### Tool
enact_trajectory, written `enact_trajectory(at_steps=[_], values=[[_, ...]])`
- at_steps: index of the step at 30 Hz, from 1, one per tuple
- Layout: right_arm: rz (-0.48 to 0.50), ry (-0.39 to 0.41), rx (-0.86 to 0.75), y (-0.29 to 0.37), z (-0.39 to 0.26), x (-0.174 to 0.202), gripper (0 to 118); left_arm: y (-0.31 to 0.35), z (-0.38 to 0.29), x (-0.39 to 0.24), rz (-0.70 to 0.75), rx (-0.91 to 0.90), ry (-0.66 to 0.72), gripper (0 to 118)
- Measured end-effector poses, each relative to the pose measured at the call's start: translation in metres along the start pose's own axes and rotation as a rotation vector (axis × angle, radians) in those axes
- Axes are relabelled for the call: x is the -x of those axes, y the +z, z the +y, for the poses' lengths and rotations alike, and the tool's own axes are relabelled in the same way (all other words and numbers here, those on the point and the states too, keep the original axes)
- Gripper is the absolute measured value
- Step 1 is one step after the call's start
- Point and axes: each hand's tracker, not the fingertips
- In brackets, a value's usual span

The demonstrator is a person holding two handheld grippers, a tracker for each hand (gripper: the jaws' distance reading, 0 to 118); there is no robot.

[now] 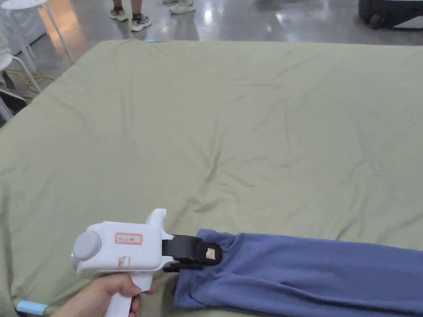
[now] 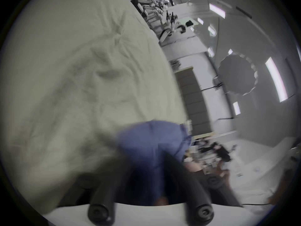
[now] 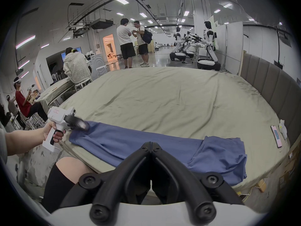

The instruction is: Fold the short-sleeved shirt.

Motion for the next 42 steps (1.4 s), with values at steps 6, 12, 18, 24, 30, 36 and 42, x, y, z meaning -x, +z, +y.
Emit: enact_trajectory(at_steps=[6, 12, 18, 24, 30, 36, 42], values=[[0.010, -0.027, 0.003, -0.009, 0.000, 0.004, 0, -0.011, -0.003, -0.007, -0.012, 0.051, -0.053, 2], [0.011, -0.008, -0.013, -0.004, 0.006, 0.000, 0, 0.046, 0.019, -0.009, 0.002, -0.026, 0.030, 2], [0.044, 0.022, -0.033, 0.003, 0.010, -0.005, 0, 0.085, 0.025, -0.020, 0.174, -0.023, 0.096, 2], [0.103, 0.086, -0.025, 0.006, 0.009, -0.019, 0, 0.087, 0.030, -0.103, 0.376, 0.019, 0.061, 2], [0.182, 0.146, -0.040, 0.010, 0.011, -0.039, 0, 0.042, 0.030, -0.209, 0.442, 0.022, 0.019, 2], [0.222, 0.139, -0.074, 0.023, 0.020, -0.064, 0, -0.042, 0.018, -0.271, 0.426, 0.065, -0.004, 2], [0.262, 0.087, -0.145, 0.031, 0.037, -0.082, 0, -0.139, 0.011, -0.277, 0.507, 0.126, -0.038, 2]])
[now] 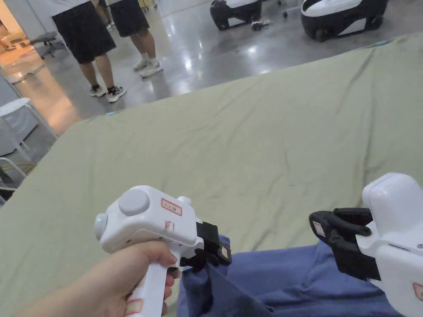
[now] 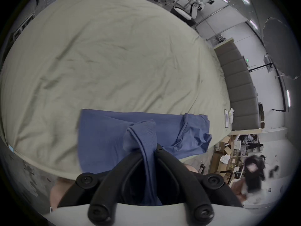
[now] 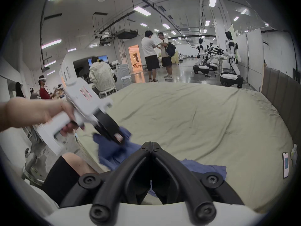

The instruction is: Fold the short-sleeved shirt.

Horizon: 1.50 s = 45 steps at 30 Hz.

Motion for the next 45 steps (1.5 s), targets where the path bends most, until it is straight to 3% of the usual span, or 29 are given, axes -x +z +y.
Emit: enact_trajectory(at_steps=[6, 7, 9, 10, 11, 13, 16, 18, 19, 20, 21, 22, 23, 28, 33, 40, 45], values=[[-0.033, -0.031, -0.023, 0.020, -0.006, -0.014, 0, -0.084, 0.006, -0.020, 0.027, 0.128, 0.018, 5], [-0.038, -0.034, -0.017, 0.022, -0.009, -0.017, 0, -0.090, 0.002, -0.021, 0.007, 0.154, 0.023, 15], [-0.064, -0.044, 0.000, 0.025, -0.015, -0.020, 0, -0.090, -0.008, -0.026, -0.042, 0.134, 0.009, 70], [-0.069, -0.052, 0.010, 0.026, -0.018, -0.024, 0, -0.086, -0.011, -0.034, -0.094, 0.121, -0.018, 90], [-0.072, -0.060, 0.017, 0.027, -0.021, -0.026, 0, -0.075, -0.014, -0.040, -0.150, 0.116, -0.061, 101], [-0.081, -0.078, 0.031, 0.027, -0.024, -0.030, 0, -0.046, -0.018, -0.048, -0.235, 0.109, -0.110, 102], [-0.091, -0.095, 0.041, 0.028, -0.026, -0.034, 0, 0.009, -0.025, -0.047, -0.307, -0.026, -0.164, 94], [-0.092, -0.100, 0.039, 0.029, -0.026, -0.034, 0, 0.028, -0.027, -0.035, -0.219, -0.088, -0.235, 63], [-0.093, -0.099, 0.037, 0.029, -0.026, -0.033, 0, 0.029, -0.029, -0.027, -0.093, -0.119, -0.282, 38], [-0.094, -0.097, 0.037, 0.028, -0.025, -0.032, 0, 0.020, -0.031, -0.018, 0.062, -0.126, -0.305, 5], [-0.092, -0.094, 0.037, 0.027, -0.025, -0.031, 0, 0.007, -0.032, -0.009, 0.175, -0.107, -0.309, 0], [-0.087, -0.090, 0.039, 0.025, -0.025, -0.029, 0, -0.010, -0.032, 0.000, 0.274, -0.069, -0.307, 0], [-0.084, -0.082, 0.043, 0.022, -0.025, -0.026, 0, -0.024, -0.033, 0.010, 0.274, -0.030, -0.306, 0], [-0.068, -0.065, 0.056, 0.014, -0.024, -0.019, 0, -0.071, -0.060, -0.003, 0.135, 0.024, -0.268, 0], [-0.065, -0.057, 0.063, 0.004, -0.022, -0.017, 0, -0.091, -0.071, -0.039, 0.157, -0.014, -0.300, 0], [-0.047, -0.049, 0.085, 0.000, -0.025, -0.006, 0, -0.051, -0.083, -0.060, -0.043, -0.055, -0.316, 0], [-0.034, -0.045, 0.095, 0.001, -0.027, -0.001, 0, 0.006, -0.083, 0.011, -0.264, -0.148, -0.281, 0]])
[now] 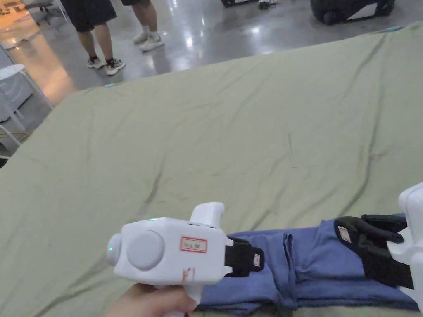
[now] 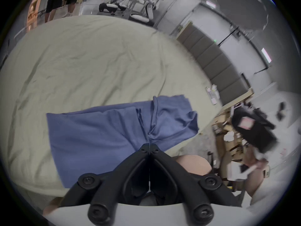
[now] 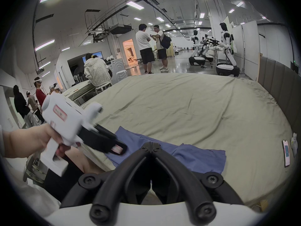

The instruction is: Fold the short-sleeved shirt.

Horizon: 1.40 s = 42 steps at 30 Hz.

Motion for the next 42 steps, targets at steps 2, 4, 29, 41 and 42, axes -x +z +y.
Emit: enact_trajectory(at_steps=[2, 4, 29, 41, 42], values=[[0.006, -0.002, 0.001, -0.001, 0.000, 0.002, 0, 0.028, -0.004, 0.047, -0.051, -0.025, 0.032, 9], [0.007, -0.001, 0.004, -0.003, 0.000, 0.005, 0, 0.043, -0.010, 0.093, -0.066, 0.005, 0.136, 69], [-0.034, 0.003, 0.072, -0.046, 0.007, 0.004, 0, -0.025, -0.009, 0.161, -0.301, -0.015, 0.298, 5], [-0.061, -0.021, 0.027, -0.027, 0.015, -0.012, 0, 0.078, 0.009, 0.187, 0.048, 0.004, 0.303, 6], [-0.063, -0.022, 0.024, -0.026, 0.016, -0.013, 0, 0.085, 0.015, 0.182, 0.074, 0.013, 0.311, 6]])
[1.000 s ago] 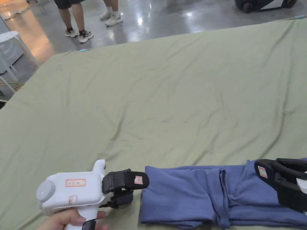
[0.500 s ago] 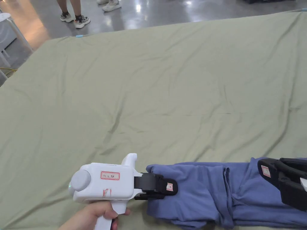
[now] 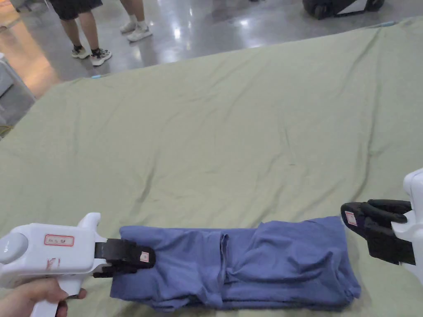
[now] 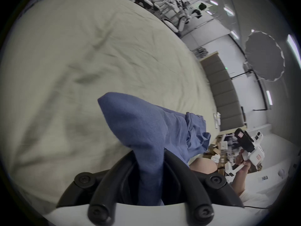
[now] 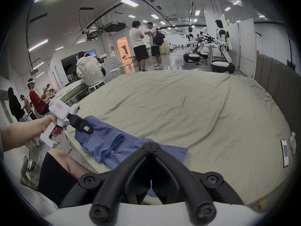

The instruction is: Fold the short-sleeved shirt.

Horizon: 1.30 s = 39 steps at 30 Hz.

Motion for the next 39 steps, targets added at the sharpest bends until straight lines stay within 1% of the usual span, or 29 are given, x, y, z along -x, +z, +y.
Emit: enact_trajectory(at_steps=[2, 5, 7, 9, 12, 15, 18, 19, 20, 21, 22, 23, 24, 25, 26, 28, 29, 30, 31, 32, 34, 35, 37, 39], values=[[-0.008, -0.015, -0.009, 0.003, 0.002, -0.005, 0, 0.015, 0.006, -0.026, 0.082, 0.005, -0.004, 6], [-0.006, -0.043, -0.024, 0.006, 0.004, -0.014, 0, 0.020, 0.005, -0.081, 0.189, 0.013, -0.063, 6], [-0.012, -0.057, -0.029, 0.007, 0.006, -0.018, 0, 0.016, 0.004, -0.118, 0.207, 0.023, -0.126, 6], [-0.015, -0.064, -0.036, 0.007, 0.007, -0.023, 0, 0.006, 0.003, -0.157, 0.202, 0.032, -0.150, 6], [-0.029, -0.072, -0.038, 0.008, 0.008, -0.030, 0, -0.024, -0.001, -0.203, 0.225, 0.077, -0.221, 6], [-0.025, -0.082, -0.043, 0.010, 0.008, -0.036, 0, -0.071, -0.003, -0.235, 0.240, 0.117, -0.217, 6], [-0.020, -0.094, -0.053, 0.013, 0.006, -0.043, 0, -0.126, -0.009, -0.262, 0.243, 0.165, -0.255, 7], [-0.020, -0.099, -0.052, 0.015, 0.004, -0.045, 0, -0.147, -0.008, -0.261, 0.250, 0.177, -0.242, 12], [-0.021, -0.106, -0.052, 0.017, 0.002, -0.048, 0, -0.165, -0.010, -0.264, 0.247, 0.200, -0.222, 31], [-0.023, -0.113, -0.052, 0.020, 0.000, -0.050, 0, -0.179, -0.014, -0.268, 0.238, 0.223, -0.187, 53], [-0.025, -0.127, -0.052, 0.023, -0.002, -0.054, 0, -0.189, -0.019, -0.275, 0.230, 0.220, -0.183, 75], [-0.023, -0.141, -0.051, 0.026, -0.004, -0.058, 0, -0.195, -0.024, -0.285, 0.213, 0.223, -0.194, 90], [-0.023, -0.150, -0.053, 0.029, -0.006, -0.062, 0, -0.192, -0.027, -0.295, 0.172, 0.211, -0.219, 91], [-0.034, -0.164, -0.060, 0.031, -0.008, -0.067, 0, -0.184, -0.028, -0.305, 0.091, 0.194, -0.253, 91], [-0.046, -0.175, -0.064, 0.034, -0.010, -0.072, 0, -0.174, -0.029, -0.315, 0.038, 0.199, -0.287, 90], [-0.070, -0.202, -0.071, 0.040, -0.015, -0.082, 0, -0.149, -0.029, -0.320, 0.035, 0.145, -0.322, 89], [-0.084, -0.221, -0.070, 0.042, -0.017, -0.087, 0, -0.139, -0.029, -0.317, 0.071, 0.112, -0.334, 79], [-0.090, -0.233, -0.070, 0.044, -0.019, -0.091, 0, -0.133, -0.029, -0.311, 0.112, 0.102, -0.345, 57], [-0.093, -0.240, -0.071, 0.047, -0.021, -0.094, 0, -0.130, -0.031, -0.307, 0.163, 0.094, -0.374, 25], [-0.096, -0.239, -0.070, 0.049, -0.023, -0.096, 0, -0.133, -0.034, -0.297, 0.243, 0.096, -0.387, 0], [-0.115, -0.228, -0.067, 0.053, -0.026, -0.096, 0, -0.155, -0.038, -0.280, 0.392, 0.131, -0.367, 0], [-0.127, -0.220, -0.066, 0.054, -0.028, -0.096, 0, -0.169, -0.040, -0.272, 0.416, 0.171, -0.345, 0], [-0.137, -0.206, -0.063, 0.057, -0.029, -0.093, 0, -0.194, -0.049, -0.268, 0.369, 0.211, -0.301, 0], [-0.147, -0.200, -0.062, 0.060, -0.031, -0.092, 0, -0.222, -0.058, -0.277, 0.375, 0.216, -0.323, 0]])
